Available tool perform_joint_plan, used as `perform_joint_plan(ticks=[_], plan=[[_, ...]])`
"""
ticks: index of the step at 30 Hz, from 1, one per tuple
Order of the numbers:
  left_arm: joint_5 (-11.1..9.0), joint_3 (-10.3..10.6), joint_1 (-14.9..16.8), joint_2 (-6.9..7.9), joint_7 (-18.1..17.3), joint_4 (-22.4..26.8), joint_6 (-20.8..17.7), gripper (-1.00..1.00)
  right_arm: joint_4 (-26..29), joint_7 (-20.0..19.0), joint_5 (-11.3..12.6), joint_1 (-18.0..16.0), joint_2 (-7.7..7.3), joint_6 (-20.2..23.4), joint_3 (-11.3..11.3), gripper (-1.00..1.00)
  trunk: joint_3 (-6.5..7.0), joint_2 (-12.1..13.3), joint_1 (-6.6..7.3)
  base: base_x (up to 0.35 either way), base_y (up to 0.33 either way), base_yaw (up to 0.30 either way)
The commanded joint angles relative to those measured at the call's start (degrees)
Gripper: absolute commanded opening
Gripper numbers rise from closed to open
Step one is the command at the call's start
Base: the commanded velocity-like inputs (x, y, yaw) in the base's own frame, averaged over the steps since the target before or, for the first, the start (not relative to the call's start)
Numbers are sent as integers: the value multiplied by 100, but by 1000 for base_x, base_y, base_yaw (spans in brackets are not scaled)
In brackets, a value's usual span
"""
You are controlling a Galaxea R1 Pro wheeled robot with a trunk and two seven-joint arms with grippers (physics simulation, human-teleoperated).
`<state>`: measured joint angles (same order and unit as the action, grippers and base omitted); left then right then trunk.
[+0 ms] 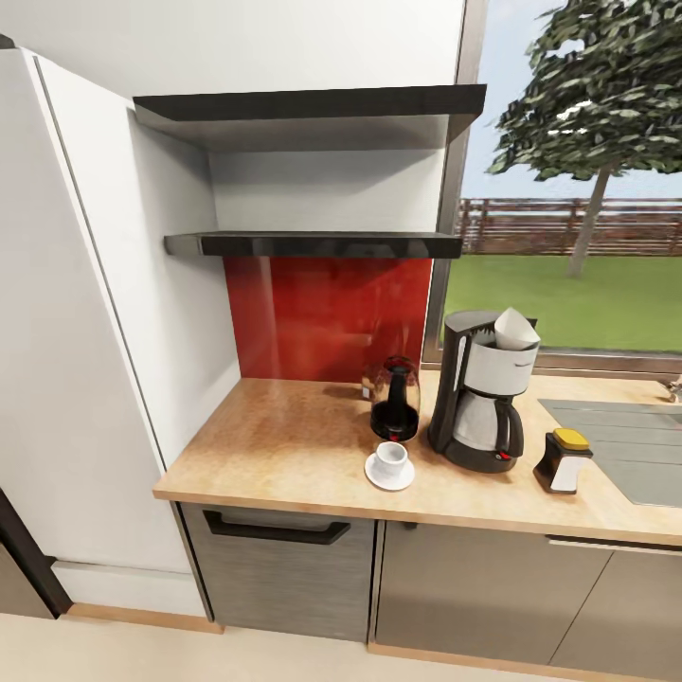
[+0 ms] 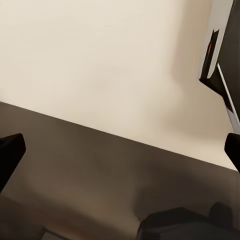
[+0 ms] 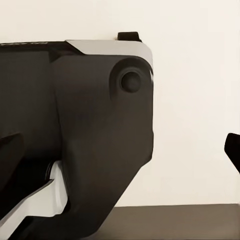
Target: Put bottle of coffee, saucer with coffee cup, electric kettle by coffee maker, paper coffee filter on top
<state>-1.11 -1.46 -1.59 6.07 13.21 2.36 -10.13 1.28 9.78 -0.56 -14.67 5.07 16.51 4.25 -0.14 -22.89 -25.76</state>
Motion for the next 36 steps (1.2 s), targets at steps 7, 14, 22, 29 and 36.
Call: perform_joint_plan(ticks=[7, 14, 22, 29, 36], plan=[[-12, -3, -8, -1, 14, 37, -34, 100, 12, 31, -6, 8, 1, 36, 42, 100, -1, -3, -2, 0, 0, 0], [-12, 11, -8, 7, 15, 52, -13, 100, 18, 61, -9, 70, -14, -18, 47, 100, -1, -3, -2, 0, 0, 0], [-12, 14, -8, 8, 15, 64, -7, 100, 42, 67, -18, 78, -69, -554, 39, 100, -1, -3, -2, 0, 0, 0], [-20, 22, -8, 20, 15, 75, 2, 100, 49, 68, -15, 79, -70, -1713, 33, 100, -1, -3, -2, 0, 0, 0], [-20, 15, -8, 18, 15, 65, -2, 100, 48, 68, -15, 79, -67, -2160, 37, 100, -1, -3, -2, 0, 0, 0]])
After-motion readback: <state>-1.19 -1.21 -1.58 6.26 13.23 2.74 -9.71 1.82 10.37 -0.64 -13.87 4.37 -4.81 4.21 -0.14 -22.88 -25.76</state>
